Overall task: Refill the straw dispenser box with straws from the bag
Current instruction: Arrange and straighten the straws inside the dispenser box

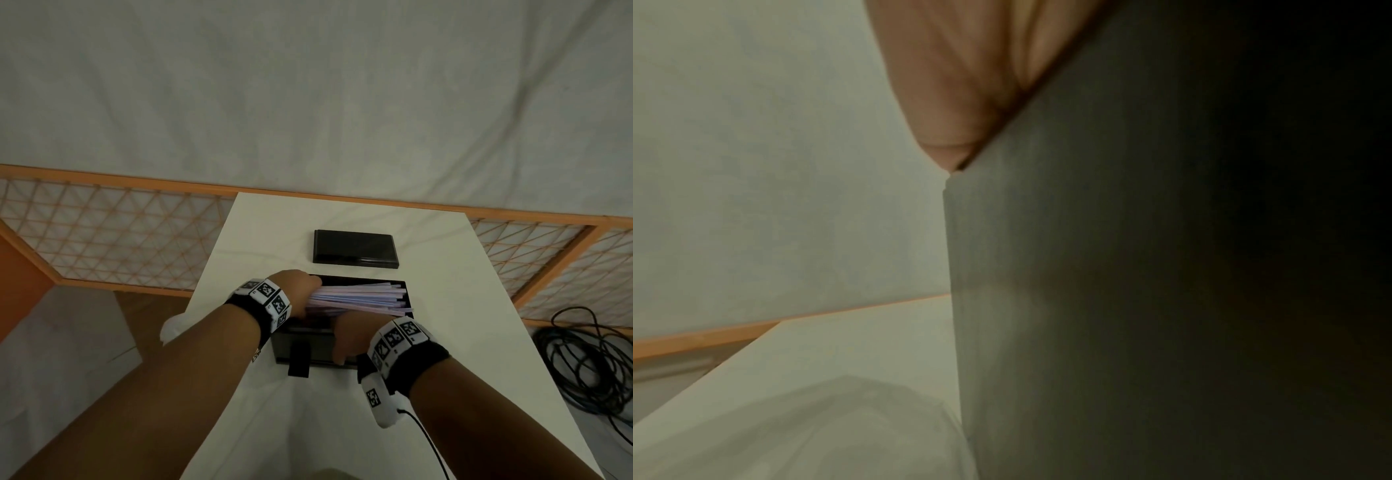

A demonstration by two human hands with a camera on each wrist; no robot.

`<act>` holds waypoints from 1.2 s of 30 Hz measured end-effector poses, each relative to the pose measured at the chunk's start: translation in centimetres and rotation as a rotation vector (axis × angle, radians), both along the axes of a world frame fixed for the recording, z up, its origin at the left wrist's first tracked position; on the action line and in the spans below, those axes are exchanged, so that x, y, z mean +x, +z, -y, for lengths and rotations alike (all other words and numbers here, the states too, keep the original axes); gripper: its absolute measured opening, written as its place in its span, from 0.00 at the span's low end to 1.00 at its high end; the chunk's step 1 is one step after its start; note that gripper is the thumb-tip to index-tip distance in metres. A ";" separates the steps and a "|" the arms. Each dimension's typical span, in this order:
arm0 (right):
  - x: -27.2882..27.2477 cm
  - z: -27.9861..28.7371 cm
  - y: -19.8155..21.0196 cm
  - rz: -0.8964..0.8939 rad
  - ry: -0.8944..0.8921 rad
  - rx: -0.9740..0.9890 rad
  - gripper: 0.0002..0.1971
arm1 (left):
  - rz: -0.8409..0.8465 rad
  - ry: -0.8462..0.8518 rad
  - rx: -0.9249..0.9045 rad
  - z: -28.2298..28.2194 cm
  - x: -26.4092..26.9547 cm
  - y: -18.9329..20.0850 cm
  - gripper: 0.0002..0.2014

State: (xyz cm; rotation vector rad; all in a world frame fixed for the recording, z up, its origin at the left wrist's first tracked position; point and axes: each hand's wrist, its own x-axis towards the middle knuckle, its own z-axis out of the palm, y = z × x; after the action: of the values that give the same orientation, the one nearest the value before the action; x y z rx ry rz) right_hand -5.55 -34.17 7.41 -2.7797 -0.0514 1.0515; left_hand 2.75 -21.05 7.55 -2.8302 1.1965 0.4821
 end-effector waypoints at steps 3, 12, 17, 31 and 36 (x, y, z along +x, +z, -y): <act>-0.3 0.0 0.2 0.108 0.059 -0.002 0.13 | 0.015 -0.012 -0.003 0.0 0.1 -0.3 0.15; -2.9 0.4 0.9 0.555 0.127 0.016 0.22 | 0.018 0.003 -0.132 -0.1 0.6 -0.1 0.12; -3.2 1.5 0.5 0.720 0.045 0.051 0.23 | 0.027 0.002 -0.121 -0.2 0.6 -0.3 0.13; -0.6 2.6 -1.4 0.064 -0.130 0.225 0.43 | 0.126 0.045 -0.135 -0.3 -0.1 -1.4 0.15; -0.7 2.6 -1.1 0.146 -0.014 0.025 0.41 | 0.132 0.053 -0.128 -0.2 -0.2 -1.4 0.15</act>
State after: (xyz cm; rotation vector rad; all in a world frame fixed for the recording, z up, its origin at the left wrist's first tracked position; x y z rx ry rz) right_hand -6.27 -36.78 6.34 -2.8246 -0.0635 0.8377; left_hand 2.60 -20.88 6.16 -2.9524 1.1716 0.2234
